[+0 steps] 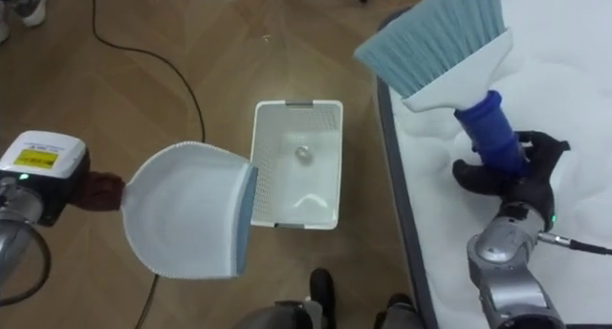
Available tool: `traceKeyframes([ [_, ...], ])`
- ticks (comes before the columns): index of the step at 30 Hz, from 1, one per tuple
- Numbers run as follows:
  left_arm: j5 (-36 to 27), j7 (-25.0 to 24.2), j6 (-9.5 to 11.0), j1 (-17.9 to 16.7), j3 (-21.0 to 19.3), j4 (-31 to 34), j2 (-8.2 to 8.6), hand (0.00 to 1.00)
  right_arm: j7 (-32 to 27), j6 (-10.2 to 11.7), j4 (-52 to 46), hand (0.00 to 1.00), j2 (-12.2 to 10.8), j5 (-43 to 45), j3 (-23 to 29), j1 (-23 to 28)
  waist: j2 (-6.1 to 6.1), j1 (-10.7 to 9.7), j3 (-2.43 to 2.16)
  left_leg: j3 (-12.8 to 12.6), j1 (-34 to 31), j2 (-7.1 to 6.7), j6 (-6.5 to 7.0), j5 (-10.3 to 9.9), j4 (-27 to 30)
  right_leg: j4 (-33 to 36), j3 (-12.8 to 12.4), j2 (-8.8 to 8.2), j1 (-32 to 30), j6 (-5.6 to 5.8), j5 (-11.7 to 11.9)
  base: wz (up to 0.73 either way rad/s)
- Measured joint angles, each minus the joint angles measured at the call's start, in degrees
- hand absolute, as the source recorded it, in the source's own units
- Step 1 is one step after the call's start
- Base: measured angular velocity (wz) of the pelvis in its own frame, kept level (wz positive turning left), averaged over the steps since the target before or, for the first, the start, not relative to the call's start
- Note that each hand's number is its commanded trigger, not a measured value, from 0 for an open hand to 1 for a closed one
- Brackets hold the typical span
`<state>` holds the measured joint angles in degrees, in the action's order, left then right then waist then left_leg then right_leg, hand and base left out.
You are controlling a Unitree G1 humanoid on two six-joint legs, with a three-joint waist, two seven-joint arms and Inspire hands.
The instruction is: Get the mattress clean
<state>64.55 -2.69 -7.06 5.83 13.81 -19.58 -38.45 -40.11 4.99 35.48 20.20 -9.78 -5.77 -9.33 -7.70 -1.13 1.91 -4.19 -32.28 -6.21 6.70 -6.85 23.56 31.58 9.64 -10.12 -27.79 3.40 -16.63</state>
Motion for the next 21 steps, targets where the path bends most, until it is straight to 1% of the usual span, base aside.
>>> traceKeyframes([
  [2, -1.0, 0.0, 0.1, -1.2, -0.1, 1.1, 0.00, 1.00, 0.2, 0.5, 0.0, 0.00, 0.0, -1.1, -0.1, 1.2, 0.11, 0.2, -0.21, 0.0, 2.0, 0.50, -0.01, 0.0, -1.1, -2.5, 0.0, 0.73, 2.4, 0.02, 1.0, -0.15],
  [3, -1.5, 0.1, 0.2, -1.9, -0.2, 1.6, 0.06, 1.00, 0.2, 0.5, -0.1, 0.00, 0.0, -1.6, -0.1, 2.1, 0.25, 0.3, -0.39, -0.1, 3.3, 0.71, -0.01, 0.0, -1.8, -3.9, 0.0, 1.13, 4.0, 0.03, 1.5, -0.14],
  [4, -1.6, 0.1, 0.4, -1.9, -0.2, 1.7, 0.11, 1.00, 0.3, 0.5, -0.1, 0.00, 0.0, -1.8, 0.1, 2.5, 0.29, 0.3, -0.48, -0.1, 3.9, 0.84, -0.01, 0.0, -2.0, -4.6, 0.0, 1.32, 4.6, 0.03, 1.7, -0.09],
  [5, -2.1, 0.1, 1.1, -2.0, -0.2, 1.9, 0.14, 1.00, 0.3, 0.7, -0.1, 0.00, 0.0, -2.0, 0.3, 3.5, 0.30, 0.4, -0.57, -0.1, 4.8, 1.18, -0.04, 0.0, -2.2, -6.2, 0.2, 1.74, 6.2, 0.02, 2.2, -0.13],
  [6, -3.3, 0.3, 1.3, -2.3, -0.4, 2.3, 0.18, 1.00, 0.5, 1.1, -0.3, 0.00, 0.0, -2.0, 0.3, 4.4, 0.43, 0.4, -0.66, -0.5, 6.0, 1.59, -0.08, -0.1, -2.6, -7.3, -0.1, 2.22, 7.1, -0.03, 2.9, -0.19],
  [7, -4.0, 0.5, 1.3, -2.6, -0.6, 2.4, 0.32, 1.00, 1.0, 1.4, -0.5, 0.00, 0.0, -2.1, 0.3, 4.9, 0.56, 0.6, -0.84, -0.8, 6.5, 1.73, -0.08, -0.1, -3.0, -7.8, -0.2, 2.27, 7.4, -0.12, 3.1, -0.33],
  [8, -5.3, 0.6, 1.4, -3.1, -1.5, 3.0, 1.23, 1.00, 1.6, 1.5, -1.3, 0.00, 0.2, -2.5, 0.3, 6.0, 0.89, 1.0, -1.13, -1.6, 7.5, 1.92, -0.08, -0.1, -3.7, -8.0, -1.0, 2.44, 8.2, -0.12, 3.3, -0.37],
  [9, -5.9, 0.6, 1.7, -3.5, -2.6, 3.6, 2.53, 1.00, 1.9, 1.5, -2.6, 0.00, 0.2, -2.6, 0.4, 7.6, 1.08, 1.3, -1.18, -2.1, 9.0, 1.96, -0.14, -0.1, -4.2, -8.4, -2.0, 2.66, 9.4, -0.01, 3.4, -0.33],
  [10, -6.1, 0.6, 1.9, -4.0, -3.1, 4.3, 3.09, 1.00, 2.1, 1.5, -3.0, 0.00, 0.2, -2.6, 0.4, 8.4, 1.10, 1.5, -1.19, -2.2, 9.9, 2.03, -0.26, -0.2, -4.4, -8.9, -2.5, 2.79, 10.0, 0.03, 3.5, -0.42],
  [11, -6.6, 0.7, 2.2, -5.6, -4.2, 5.9, 3.95, 1.00, 2.6, 1.5, -3.0, 0.00, 0.0, -2.9, 0.2, 9.1, 1.41, 1.6, -1.32, -3.6, 11.8, 2.53, -0.46, -0.4, -5.1, -9.8, -3.8, 3.29, 11.1, 0.06, 4.1, -0.58],
  [12, -8.0, 0.8, 2.3, -7.6, -4.9, 7.7, 4.13, 1.00, 3.3, 1.5, -3.1, 0.00, -0.2, -3.6, -0.1, 9.5, 1.79, 1.8, -1.53, -4.2, 13.7, 2.58, -0.59, -0.5, -6.2, -10.3, -4.9, 3.55, 12.1, -0.06, 4.3, -0.63],
  [15, -9.5, 0.8, 2.6, -9.9, -5.0, 10.4, 4.62, 1.00, 4.2, 1.5, -3.1, 0.00, -0.1, -3.8, 0.0, 10.7, 2.27, 1.2, -1.74, -5.3, 16.6, 2.82, -0.78, -0.6, -7.1, -11.1, -6.3, 3.99, 14.2, -0.11, 4.6, -0.37],
  [16, -10.4, 0.8, 2.7, -10.5, -5.0, 11.3, 5.59, 1.00, 4.7, 1.5, -3.1, 0.00, -0.1, -4.4, 0.2, 11.5, 2.63, 1.2, -1.79, -6.3, 18.0, 3.21, -0.94, -0.9, -7.2, -11.2, -7.0, 4.22, 15.2, -0.19, 4.6, -0.43],
  [17, -12.2, 0.8, 3.1, -10.7, -5.0, 11.4, 6.58, 1.00, 4.8, 1.5, -3.1, 0.00, -0.1, -4.6, 0.3, 12.1, 3.04, 1.3, -1.74, -6.9, 18.9, 3.46, -1.19, -1.1, -7.2, -11.3, -8.1, 4.61, 15.7, -0.29, 4.8, -0.48],
  [18, -13.6, 0.7, 3.8, -10.7, -5.0, 11.5, 7.07, 1.00, 5.3, 1.5, -3.2, 0.00, -0.1, -4.5, 0.3, 12.4, 3.30, 1.1, -1.85, -7.4, 19.5, 3.74, -1.30, -1.2, -7.2, -11.5, -8.7, 4.91, 16.0, -0.35, 5.0, -0.43],
  [19, -14.3, 0.6, 4.2, -10.7, -5.0, 11.7, 7.15, 1.00, 5.5, 1.5, -3.4, 0.00, -0.1, -4.5, 0.3, 12.5, 3.45, 1.1, -1.82, -8.1, 19.7, 4.00, -1.36, -1.2, -7.3, -11.6, -9.4, 5.21, 16.1, -0.37, 5.2, -0.46],
  [20, -15.6, 0.6, 4.9, -10.7, -5.0, 11.9, 7.65, 1.00, 5.8, 1.5, -4.1, 0.00, -0.1, -4.4, 0.5, 13.0, 3.60, 1.1, -1.83, -9.2, 20.2, 4.49, -1.51, -1.4, -7.3, -12.1, -10.0, 5.49, 16.1, -0.53, 5.7, -0.58],
  [21, -16.5, 0.6, 5.0, -10.6, -5.1, 12.2, 8.45, 1.00, 5.9, 1.5, -5.3, 0.00, -0.1, -4.2, 0.6, 13.7, 3.82, 1.1, -1.71, -10.6, 20.9, 4.91, -1.56, -1.5, -7.4, -12.0, -11.0, 5.81, 16.1, -0.55, 6.0, -0.62],
])
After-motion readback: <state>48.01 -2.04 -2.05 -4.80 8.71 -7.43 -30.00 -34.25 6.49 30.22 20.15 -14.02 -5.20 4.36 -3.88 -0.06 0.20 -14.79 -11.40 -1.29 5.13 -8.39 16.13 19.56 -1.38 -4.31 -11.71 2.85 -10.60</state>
